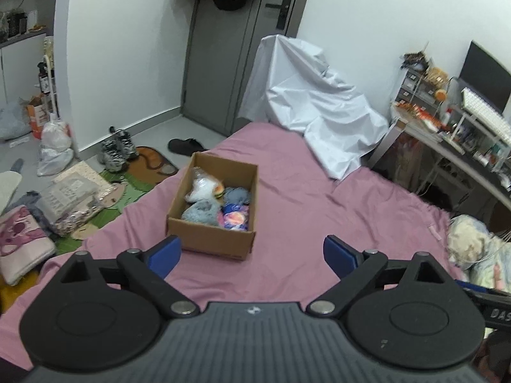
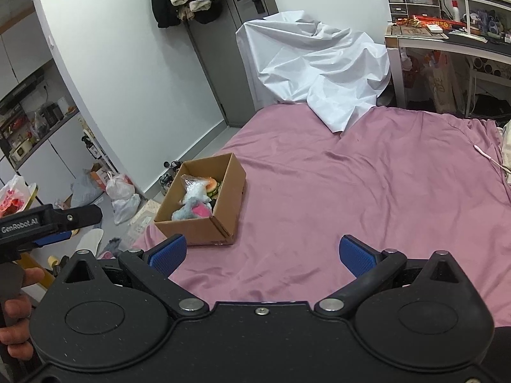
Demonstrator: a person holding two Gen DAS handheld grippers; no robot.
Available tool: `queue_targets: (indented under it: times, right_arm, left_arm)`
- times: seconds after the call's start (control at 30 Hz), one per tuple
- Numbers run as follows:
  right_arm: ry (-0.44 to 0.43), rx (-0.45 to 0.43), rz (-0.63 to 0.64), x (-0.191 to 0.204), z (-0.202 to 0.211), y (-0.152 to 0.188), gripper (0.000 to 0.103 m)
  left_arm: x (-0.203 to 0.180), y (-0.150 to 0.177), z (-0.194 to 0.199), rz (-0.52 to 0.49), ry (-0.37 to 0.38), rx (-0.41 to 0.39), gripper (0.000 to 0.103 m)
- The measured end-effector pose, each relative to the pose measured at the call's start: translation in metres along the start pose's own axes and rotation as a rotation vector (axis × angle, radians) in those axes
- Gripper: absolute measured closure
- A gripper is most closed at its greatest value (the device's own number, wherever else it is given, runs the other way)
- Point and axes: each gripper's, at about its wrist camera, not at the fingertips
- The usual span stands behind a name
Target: Organize soft objects
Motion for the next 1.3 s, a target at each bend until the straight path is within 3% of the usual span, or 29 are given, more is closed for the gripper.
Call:
queue_targets:
  times: [0.33,0.5,1.3]
  right_arm:
    - [-0.008,0.001,0.014,0.005,-0.003,0.0,0.0]
    - [-0.016,0.005,0.021,0.008,-0.003,-0.001,0.0]
    - [-0.005,0.016,0.023,0.009,-0.01,0.0,0.0]
  left_arm:
    - [-0.004,0.0,-0.001,-0.08,-0.025,-0.005,0.003]
    - [-0.007,0.001,-0.006,-0.102,-0.029,0.038,0.003]
    - [-0.01,0.008,-0.012,-0.129,-0.019,0.076,0.0]
Point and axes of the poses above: each gripper's, at about its wrist camera, not at the fingertips, and z roughly against the way its jaws point, x to its left, y to its underside, and after that the axes turned 10 degrees about -x, right-handed
